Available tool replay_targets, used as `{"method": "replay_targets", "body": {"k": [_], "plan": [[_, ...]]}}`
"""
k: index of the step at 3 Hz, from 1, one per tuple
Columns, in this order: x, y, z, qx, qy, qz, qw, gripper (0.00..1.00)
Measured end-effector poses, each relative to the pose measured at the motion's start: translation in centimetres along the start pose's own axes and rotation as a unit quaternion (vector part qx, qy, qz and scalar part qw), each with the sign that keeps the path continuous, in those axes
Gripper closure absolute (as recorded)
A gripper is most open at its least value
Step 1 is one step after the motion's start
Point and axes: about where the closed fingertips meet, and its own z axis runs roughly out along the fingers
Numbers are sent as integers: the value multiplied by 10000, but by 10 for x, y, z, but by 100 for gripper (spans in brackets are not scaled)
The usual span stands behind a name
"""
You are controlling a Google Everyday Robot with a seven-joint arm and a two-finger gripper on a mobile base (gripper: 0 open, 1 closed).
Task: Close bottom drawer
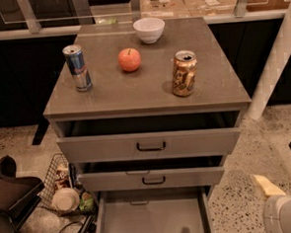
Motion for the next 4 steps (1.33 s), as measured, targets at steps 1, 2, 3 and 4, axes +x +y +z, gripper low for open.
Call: {"method": "replay_targets", "body": {"k": [1,2,3,4], "plan": [[22,20,35,-178,75,-49,9998,0],[34,43,69,-378,-20,-66,9993,0],[34,67,101,-605,-161,-100,9980,0],[28,91,130,-843,-302,-109,9959,0]]}}
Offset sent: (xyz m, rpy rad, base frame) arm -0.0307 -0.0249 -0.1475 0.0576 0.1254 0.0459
